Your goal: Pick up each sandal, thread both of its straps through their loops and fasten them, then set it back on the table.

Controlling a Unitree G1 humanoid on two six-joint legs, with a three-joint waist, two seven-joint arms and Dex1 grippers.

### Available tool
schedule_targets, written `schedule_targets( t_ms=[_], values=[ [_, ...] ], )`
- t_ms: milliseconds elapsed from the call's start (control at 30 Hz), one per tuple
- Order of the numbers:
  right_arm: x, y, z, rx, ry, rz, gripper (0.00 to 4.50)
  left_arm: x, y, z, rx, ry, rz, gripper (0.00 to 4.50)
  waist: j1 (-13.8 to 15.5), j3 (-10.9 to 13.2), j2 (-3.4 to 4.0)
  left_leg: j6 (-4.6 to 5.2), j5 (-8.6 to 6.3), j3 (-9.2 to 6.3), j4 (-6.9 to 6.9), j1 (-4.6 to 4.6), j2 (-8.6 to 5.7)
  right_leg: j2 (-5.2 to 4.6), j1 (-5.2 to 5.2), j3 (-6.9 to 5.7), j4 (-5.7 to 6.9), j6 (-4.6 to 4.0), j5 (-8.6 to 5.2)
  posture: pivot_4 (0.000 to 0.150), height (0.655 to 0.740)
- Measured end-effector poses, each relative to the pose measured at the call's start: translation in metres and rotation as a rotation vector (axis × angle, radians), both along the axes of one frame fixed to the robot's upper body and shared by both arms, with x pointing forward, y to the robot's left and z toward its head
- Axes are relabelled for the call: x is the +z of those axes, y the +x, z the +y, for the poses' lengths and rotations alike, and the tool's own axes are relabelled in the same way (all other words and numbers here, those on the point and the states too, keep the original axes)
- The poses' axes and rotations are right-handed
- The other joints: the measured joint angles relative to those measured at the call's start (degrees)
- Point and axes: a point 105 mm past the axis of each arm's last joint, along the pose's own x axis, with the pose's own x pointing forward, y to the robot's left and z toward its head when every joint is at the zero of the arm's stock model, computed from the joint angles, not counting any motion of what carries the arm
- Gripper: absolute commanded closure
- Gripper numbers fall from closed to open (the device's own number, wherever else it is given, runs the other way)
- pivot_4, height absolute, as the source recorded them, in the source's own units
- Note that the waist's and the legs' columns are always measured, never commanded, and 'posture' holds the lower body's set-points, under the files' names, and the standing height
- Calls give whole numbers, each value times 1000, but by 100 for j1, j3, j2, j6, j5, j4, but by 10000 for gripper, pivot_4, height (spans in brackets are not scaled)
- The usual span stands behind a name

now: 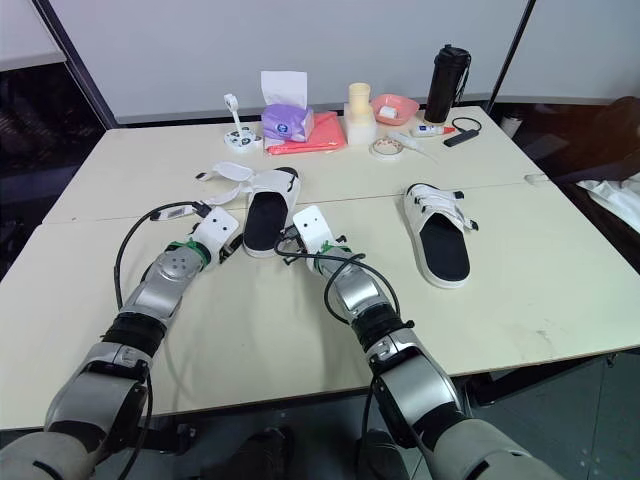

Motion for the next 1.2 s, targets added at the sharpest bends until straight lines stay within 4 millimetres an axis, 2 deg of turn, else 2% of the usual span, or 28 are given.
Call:
schedule_targets(
  t_ms=[33,67,100,233,433,600,900,1200],
  values=[
    [0,0,0,-1,-1,0,42966,-1,0,1,1,0,4,37003,1,0,0,0,0,0,0,0,0,0,0,0,0,0,0,1500,7400],
    [-2,0,-1,-1,-5,2,42966,0,0,2,5,0,1,42742,5,0,0,0,0,0,0,0,0,0,1,0,0,0,0,1500,7400],
    [-3,0,-1,-1,-5,5,42966,2,1,4,8,3,-3,44627,9,-1,1,0,0,0,0,1,0,0,2,0,0,0,0,1500,7400],
    [-4,-1,5,17,3,11,42966,0,1,3,6,-9,20,44627,13,-3,4,0,0,1,0,2,-1,0,4,0,-1,0,0,1500,7400],
    [7,-5,24,83,26,-2,42966,-2,-1,-4,-28,-31,53,44627,14,-4,7,0,0,0,0,2,-1,0,4,0,-1,0,0,1500,7400],
    [7,-10,33,141,30,15,42966,-7,-10,-8,-73,-50,106,44627,-9,-7,11,-1,0,-2,-3,4,0,0,2,4,0,0,0,1500,7400],
    [4,-21,35,193,24,43,42966,-10,-31,-5,-130,-34,192,44627,-72,-17,24,-1,0,-9,-22,12,2,0,0,9,-2,-1,-1,1500,7400],
    [3,-55,19,317,-10,119,42966,-8,-73,-4,-296,-23,359,44627,-117,-19,30,-3,1,-6,-43,14,4,-1,-6,12,-10,-2,-2,1500,7400]
  ],
)
